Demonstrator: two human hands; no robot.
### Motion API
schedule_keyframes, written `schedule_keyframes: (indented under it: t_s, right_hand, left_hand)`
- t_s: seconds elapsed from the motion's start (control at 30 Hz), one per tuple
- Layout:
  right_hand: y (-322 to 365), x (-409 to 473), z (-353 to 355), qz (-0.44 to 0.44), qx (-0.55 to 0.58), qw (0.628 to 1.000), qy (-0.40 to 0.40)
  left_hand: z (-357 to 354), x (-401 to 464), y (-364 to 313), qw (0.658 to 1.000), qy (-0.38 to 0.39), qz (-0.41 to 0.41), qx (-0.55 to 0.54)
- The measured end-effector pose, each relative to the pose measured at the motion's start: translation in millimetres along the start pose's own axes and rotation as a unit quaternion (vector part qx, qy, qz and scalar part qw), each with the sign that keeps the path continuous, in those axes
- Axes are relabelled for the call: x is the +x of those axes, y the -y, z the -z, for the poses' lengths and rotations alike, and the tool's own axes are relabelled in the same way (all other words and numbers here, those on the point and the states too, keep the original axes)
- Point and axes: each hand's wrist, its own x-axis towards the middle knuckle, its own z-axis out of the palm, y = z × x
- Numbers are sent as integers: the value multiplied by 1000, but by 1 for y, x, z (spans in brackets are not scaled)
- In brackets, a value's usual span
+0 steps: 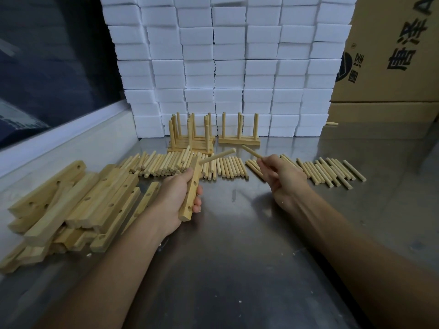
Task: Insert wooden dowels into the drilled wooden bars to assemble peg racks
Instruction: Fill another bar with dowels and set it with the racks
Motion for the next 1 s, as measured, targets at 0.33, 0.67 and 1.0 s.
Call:
schedule_keyframes:
  t_s: [0.33,0.67,1.0]
  right_hand:
    - [-2,-1,-4,-36,-60,997,37]
    - [-17,-15,-13,92,-360,922,111]
    - [-23,-21,-19,197,-455,846,194]
  left_hand:
    - [0,-1,0,1000,1,3,-5]
    - [0,-2,-2,1000,-5,11,-11]
    - [-1,-5,-4,997,-7,-1,-76]
